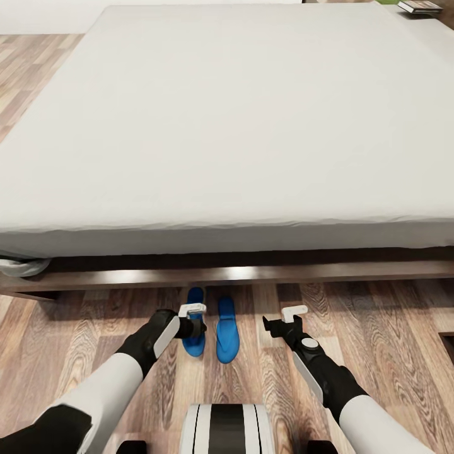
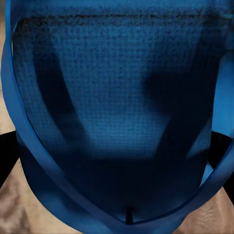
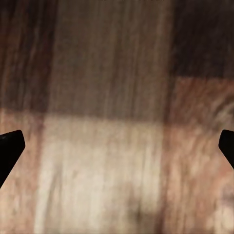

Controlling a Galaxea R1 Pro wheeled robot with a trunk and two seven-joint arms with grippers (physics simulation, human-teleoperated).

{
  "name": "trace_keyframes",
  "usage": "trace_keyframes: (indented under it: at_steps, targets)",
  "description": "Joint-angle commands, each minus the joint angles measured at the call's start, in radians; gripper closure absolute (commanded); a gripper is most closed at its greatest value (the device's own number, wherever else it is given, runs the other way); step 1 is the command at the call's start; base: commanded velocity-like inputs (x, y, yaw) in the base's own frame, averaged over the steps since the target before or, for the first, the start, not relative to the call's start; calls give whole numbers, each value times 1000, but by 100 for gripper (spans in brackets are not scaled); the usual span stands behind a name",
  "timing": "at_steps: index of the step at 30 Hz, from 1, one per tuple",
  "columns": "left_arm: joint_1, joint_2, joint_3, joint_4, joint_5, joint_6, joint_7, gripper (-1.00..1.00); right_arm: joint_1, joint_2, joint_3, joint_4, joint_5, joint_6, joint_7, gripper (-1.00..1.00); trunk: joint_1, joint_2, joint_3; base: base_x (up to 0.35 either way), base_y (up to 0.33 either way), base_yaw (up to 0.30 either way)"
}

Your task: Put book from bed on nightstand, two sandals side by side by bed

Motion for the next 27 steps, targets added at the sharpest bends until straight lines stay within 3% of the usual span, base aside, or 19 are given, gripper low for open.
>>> trace_keyframes:
  at_steps: [1,21,27]
  targets:
    - [-2,-2,-4,5,8,1,1,100,0,-2,6,-2,-8,5,-7,-100,0,0,-1,0,0,0]
    - [-3,-3,-3,-23,6,-15,-1,100,0,-2,4,-1,-8,5,-7,-100,0,0,-1,0,0,0]
    - [-3,-4,-4,-23,5,-13,2,100,0,-2,4,-1,-8,5,-7,-100,3,-2,-24,0,0,0]
